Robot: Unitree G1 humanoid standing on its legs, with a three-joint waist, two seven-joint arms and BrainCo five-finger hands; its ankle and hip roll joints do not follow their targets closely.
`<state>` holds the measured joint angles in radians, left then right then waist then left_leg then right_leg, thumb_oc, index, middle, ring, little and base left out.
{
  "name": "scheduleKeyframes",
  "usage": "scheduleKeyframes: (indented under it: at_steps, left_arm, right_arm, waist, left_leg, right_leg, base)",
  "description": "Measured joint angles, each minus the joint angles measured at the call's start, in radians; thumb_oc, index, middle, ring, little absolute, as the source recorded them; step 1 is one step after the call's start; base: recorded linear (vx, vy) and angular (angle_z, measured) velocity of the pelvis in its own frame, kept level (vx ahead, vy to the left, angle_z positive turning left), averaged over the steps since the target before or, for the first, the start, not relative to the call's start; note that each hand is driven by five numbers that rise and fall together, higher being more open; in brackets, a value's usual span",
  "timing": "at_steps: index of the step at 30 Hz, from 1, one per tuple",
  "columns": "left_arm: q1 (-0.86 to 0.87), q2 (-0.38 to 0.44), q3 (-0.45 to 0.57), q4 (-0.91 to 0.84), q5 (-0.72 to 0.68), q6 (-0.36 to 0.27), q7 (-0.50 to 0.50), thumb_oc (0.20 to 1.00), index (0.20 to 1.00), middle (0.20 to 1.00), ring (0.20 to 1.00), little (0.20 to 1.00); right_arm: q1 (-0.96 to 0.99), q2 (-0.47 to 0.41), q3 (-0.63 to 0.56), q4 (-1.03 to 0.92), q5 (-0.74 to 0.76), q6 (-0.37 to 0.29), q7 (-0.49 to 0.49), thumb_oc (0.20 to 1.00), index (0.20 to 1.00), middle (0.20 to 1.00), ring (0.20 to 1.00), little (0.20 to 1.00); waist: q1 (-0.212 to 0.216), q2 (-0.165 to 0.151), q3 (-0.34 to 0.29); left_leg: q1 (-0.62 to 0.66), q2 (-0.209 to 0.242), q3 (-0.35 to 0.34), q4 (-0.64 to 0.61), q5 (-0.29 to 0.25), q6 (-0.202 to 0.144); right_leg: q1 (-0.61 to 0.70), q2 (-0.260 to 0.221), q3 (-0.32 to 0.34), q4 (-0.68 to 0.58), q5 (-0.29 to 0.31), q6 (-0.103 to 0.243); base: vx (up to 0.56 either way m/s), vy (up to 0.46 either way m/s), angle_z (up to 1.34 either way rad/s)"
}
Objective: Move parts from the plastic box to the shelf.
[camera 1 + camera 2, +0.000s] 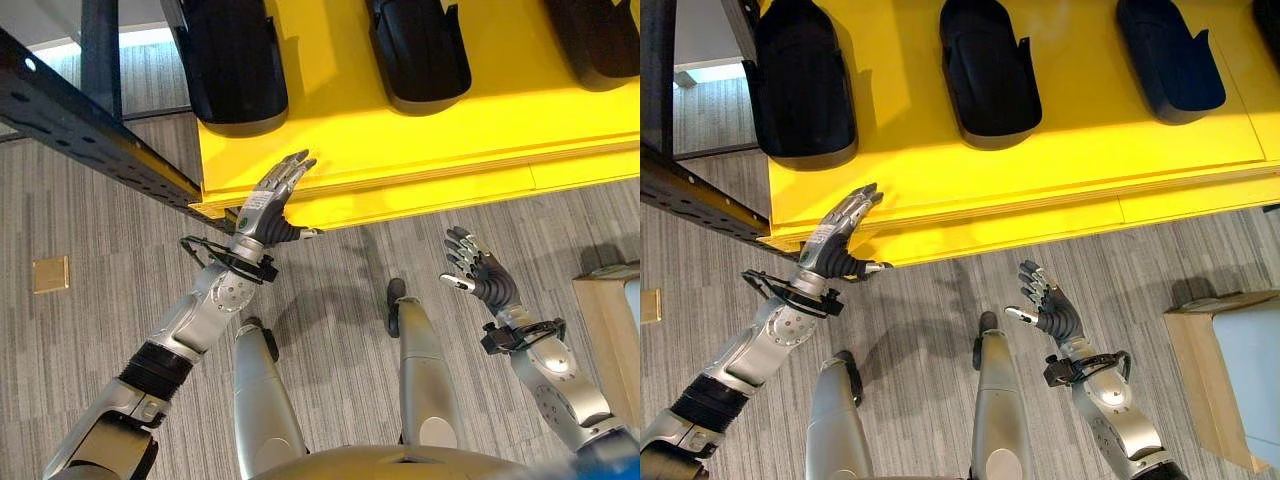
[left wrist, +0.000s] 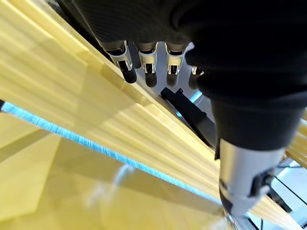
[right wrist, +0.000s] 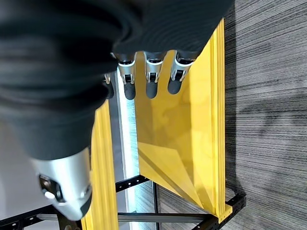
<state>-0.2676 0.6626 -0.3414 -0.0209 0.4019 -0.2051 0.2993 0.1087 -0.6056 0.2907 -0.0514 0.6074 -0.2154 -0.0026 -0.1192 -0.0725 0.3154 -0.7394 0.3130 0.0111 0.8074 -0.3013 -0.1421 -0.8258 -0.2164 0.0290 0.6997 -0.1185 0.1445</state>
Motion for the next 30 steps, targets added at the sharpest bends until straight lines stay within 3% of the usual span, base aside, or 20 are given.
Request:
scheduleKeyframes:
  at_steps: [7, 10, 14, 17, 21, 23, 26, 27, 30]
  left_arm:
    - [0.118, 0.074, -0.005, -0.121, -0.09, -0.05, -0.092, 1.0, 1.0, 1.0, 1.0, 1.0]
    - [0.152, 0.078, -0.013, -0.125, -0.216, -0.065, -0.126, 1.0, 1.0, 1.0, 1.0, 1.0]
    - [0.236, 0.049, -0.057, -0.122, -0.632, -0.087, -0.237, 1.0, 1.0, 1.0, 1.0, 1.0]
    - [0.299, 0.031, -0.061, -0.109, -0.837, -0.088, -0.294, 1.0, 1.0, 1.0, 1.0, 1.0]
    - [0.341, 0.01, -0.049, -0.095, -0.94, -0.087, -0.325, 1.0, 1.0, 1.0, 1.0, 1.0]
    - [0.381, 0.016, -0.028, -0.096, -0.985, -0.083, -0.341, 1.0, 1.0, 1.0, 1.0, 1.0]
    - [0.405, 0.007, -0.012, -0.095, -1.052, -0.071, -0.387, 1.0, 1.0, 1.0, 1.0, 1.0]
    - [0.428, 0.001, -0.003, -0.092, -1.069, -0.051, -0.408, 1.0, 1.0, 1.0, 1.0, 1.0]
    - [0.519, -0.058, 0.011, -0.055, -1.121, -0.042, -0.451, 1.0, 1.0, 1.0, 1.0, 1.0]
  right_arm:
    - [0.002, 0.0, 0.001, 0.0, 0.0, -0.01, 0.0, 1.0, 1.0, 1.0, 1.0, 1.0]
    - [-0.008, 0.0, 0.005, 0.0, -0.001, -0.011, -0.001, 1.0, 1.0, 1.0, 1.0, 1.0]
    - [-0.032, 0.004, 0.038, 0.014, -0.003, -0.01, -0.002, 1.0, 1.0, 1.0, 1.0, 1.0]
    - [-0.037, 0.009, 0.037, 0.026, -0.004, -0.019, -0.004, 1.0, 1.0, 1.0, 1.0, 1.0]
    - [-0.031, 0.015, 0.037, 0.03, -0.004, -0.02, -0.003, 1.0, 1.0, 1.0, 1.0, 1.0]
    - [-0.019, 0.013, 0.033, 0.025, -0.004, -0.02, -0.001, 1.0, 1.0, 1.0, 1.0, 1.0]
    - [-0.005, 0.014, 0.03, 0.03, -0.004, -0.019, 0.004, 1.0, 1.0, 1.0, 1.0, 1.0]
    - [0.009, 0.024, 0.031, 0.033, -0.005, -0.01, 0.014, 1.0, 1.0, 1.0, 1.0, 1.0]
    - [0.099, 0.027, 0.021, 0.041, -0.005, -0.009, 0.041, 1.0, 1.0, 1.0, 1.0, 1.0]
  waist:
    - [0.006, 0.001, 0.027]
    - [0.021, 0.0, 0.036]
    - [0.022, -0.001, 0.041]
    - [0.026, 0.002, 0.039]
    - [0.029, 0.005, 0.032]
    - [0.028, 0.009, 0.013]
    - [0.025, 0.04, -0.046]
    - [0.024, 0.041, -0.058]
    - [0.022, 0.057, -0.211]
  left_leg:
    - [0.041, -0.001, -0.006, -0.013, 0.001, -0.001]
    - [0.067, -0.003, -0.012, -0.024, 0.003, -0.003]
    - [0.181, -0.012, -0.002, -0.103, 0.023, 0.003]
    - [0.267, -0.018, 0.01, -0.166, 0.035, 0.013]
    - [0.353, -0.021, 0.016, -0.241, 0.058, 0.007]
    - [0.421, -0.023, 0.035, -0.309, 0.082, 0.002]
    - [0.49, -0.022, 0.055, -0.373, 0.096, -0.007]
    - [0.569, -0.025, 0.072, -0.456, 0.125, -0.012]
    - [0.737, -0.022, 0.126, -0.668, 0.184, -0.014]
  right_leg:
    - [0.044, -0.002, -0.009, 0.0, 0.001, 0.0]
    - [0.074, -0.005, -0.019, -0.002, -0.003, -0.003]
    - [0.191, -0.011, -0.033, -0.077, 0.004, -0.006]
    - [0.285, -0.012, -0.044, -0.158, 0.025, 0.005]
    - [0.392, -0.013, -0.068, -0.256, 0.058, 0.008]
    - [0.459, -0.011, -0.075, -0.328, 0.087, 0.012]
    - [0.519, -0.01, -0.081, -0.381, 0.1, 0.018]
    - [0.59, -0.005, -0.087, -0.446, 0.123, 0.02]
    - [0.718, 0.011, -0.099, -0.591, 0.15, 0.02]
  base:
    - [-0.01, -0.003, 0.03]
    - [-0.01, -0.009, 0.07]
    - [0.01, 0.005, 0.06]
    - [0.03, -0.008, 0.0]
    - [0.08, -0.018, 0.06]
    - [0.07, 0.008, -0.03]
    - [0.16, 0.002, -0.06]
    - [0.14, 0.017, -0.12]
    - [0.12, 0.025, -0.11]
